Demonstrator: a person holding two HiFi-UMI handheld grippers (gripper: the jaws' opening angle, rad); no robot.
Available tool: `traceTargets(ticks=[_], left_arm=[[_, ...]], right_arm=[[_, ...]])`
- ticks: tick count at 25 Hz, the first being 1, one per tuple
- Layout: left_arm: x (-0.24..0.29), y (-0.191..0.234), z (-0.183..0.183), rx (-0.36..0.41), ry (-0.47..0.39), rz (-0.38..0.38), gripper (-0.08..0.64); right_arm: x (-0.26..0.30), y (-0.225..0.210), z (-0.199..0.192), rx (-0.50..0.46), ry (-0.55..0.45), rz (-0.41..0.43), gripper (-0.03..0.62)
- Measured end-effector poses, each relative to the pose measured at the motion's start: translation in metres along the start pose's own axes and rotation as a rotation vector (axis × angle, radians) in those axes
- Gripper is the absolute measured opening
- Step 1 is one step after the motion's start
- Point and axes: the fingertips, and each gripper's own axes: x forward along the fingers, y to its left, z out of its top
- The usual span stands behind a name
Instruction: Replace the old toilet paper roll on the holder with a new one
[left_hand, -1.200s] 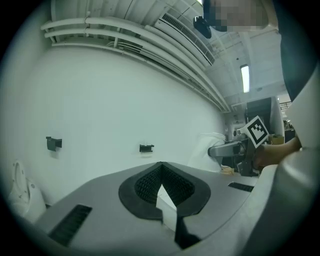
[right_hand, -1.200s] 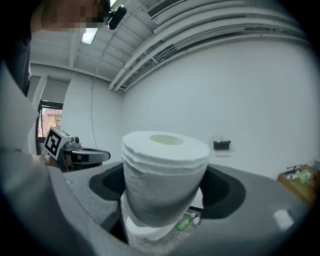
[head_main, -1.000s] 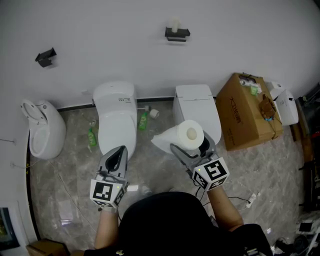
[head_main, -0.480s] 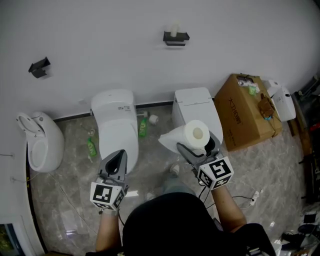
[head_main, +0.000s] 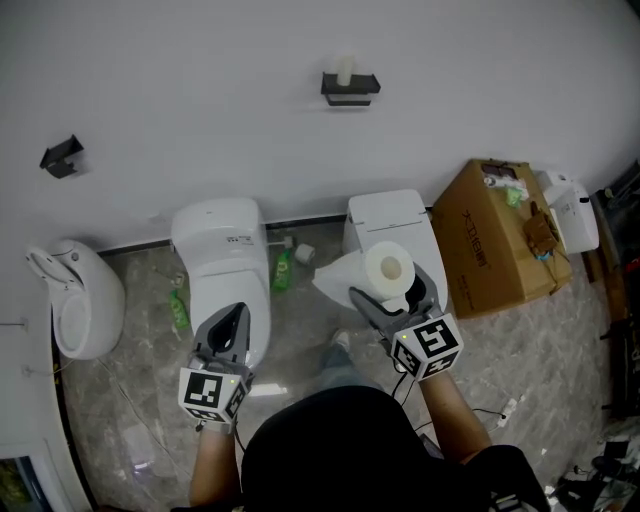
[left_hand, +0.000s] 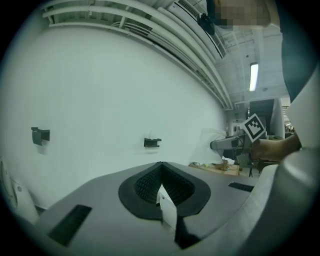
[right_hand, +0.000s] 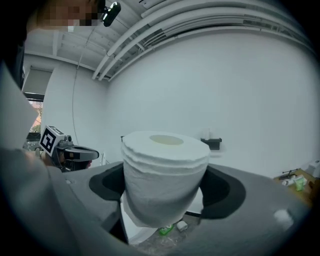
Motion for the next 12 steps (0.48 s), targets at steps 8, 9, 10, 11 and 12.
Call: traceTargets(ticks=[8,9,10,11,12], left_arm=[[0.114,0.003,0.032,0.015,0.011,0.045,0.014],[0.128,0.002,0.036,0.019,0.01,0.051,0.014],[0.141,0.001,0.039,0.022,0.01,0.057,0.014],[0.154,0.0,0.043,0.024,0.009,0.062,0.014],[0.166,-0.001,0.045,0.025,0.009,0.068,0.014]], right_arm=[[0.06,-0.102,0.015,0.022,0.009,0.041,0.436],[0.066,-0.115,0.017,0.027,0.008,0.045,0.436],[0.071,-0.127,0.019,0.029,0.007,0.05,0.436],[0.075,-0.138,0.02,0.03,0.006,0.054,0.436],[0.08,-0.149,0.021,0.03,0.005,0.058,0.436]])
